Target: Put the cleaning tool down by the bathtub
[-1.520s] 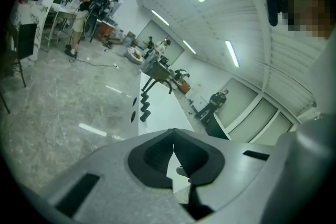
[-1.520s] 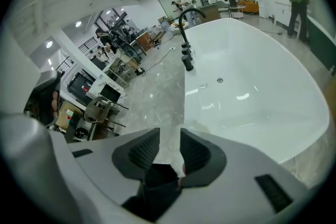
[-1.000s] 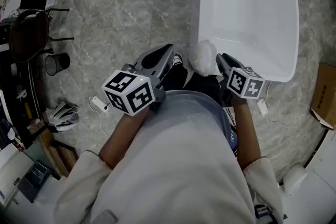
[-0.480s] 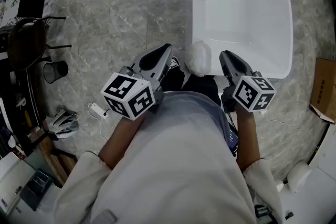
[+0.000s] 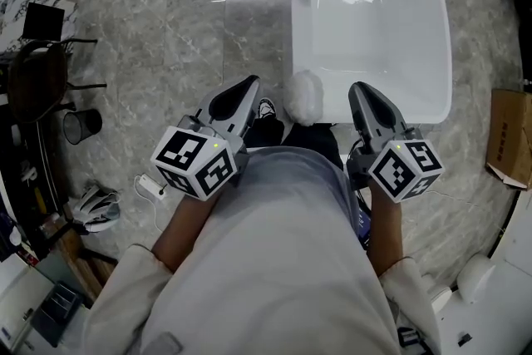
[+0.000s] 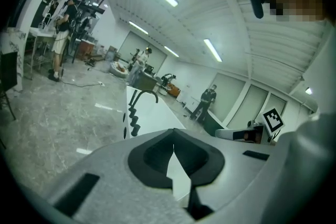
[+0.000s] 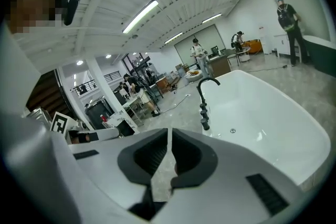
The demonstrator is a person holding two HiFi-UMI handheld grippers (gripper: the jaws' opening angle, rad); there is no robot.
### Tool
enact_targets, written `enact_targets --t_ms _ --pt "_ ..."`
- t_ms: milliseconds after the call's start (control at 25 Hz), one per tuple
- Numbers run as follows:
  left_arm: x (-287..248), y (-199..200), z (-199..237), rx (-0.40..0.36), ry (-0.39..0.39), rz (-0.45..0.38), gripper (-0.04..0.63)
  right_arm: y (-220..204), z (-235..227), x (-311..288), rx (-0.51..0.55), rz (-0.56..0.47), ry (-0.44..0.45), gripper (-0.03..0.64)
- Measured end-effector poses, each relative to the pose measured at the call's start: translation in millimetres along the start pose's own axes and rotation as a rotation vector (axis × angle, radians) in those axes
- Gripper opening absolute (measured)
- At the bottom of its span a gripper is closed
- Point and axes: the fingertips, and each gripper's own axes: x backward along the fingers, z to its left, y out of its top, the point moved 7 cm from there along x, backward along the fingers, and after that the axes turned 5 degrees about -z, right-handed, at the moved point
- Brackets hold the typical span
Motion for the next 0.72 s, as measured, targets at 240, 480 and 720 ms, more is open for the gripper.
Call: enact_targets --t_ms 240,480,720 --pt "0 9 -5 -0.032 -0.016 -0.01 0.005 8 6 12 0.017 -0.024 0.019 0.012" --pt "-1 21 -12 -0.071 -0.034 -0.033 0.005 19 11 26 0.09 -0.057 -0.026 0.011" --pt "-7 23 -17 -0.096 -0.04 -0.028 0.005 24 11 33 0.095 -0.076 -0.018 0.01"
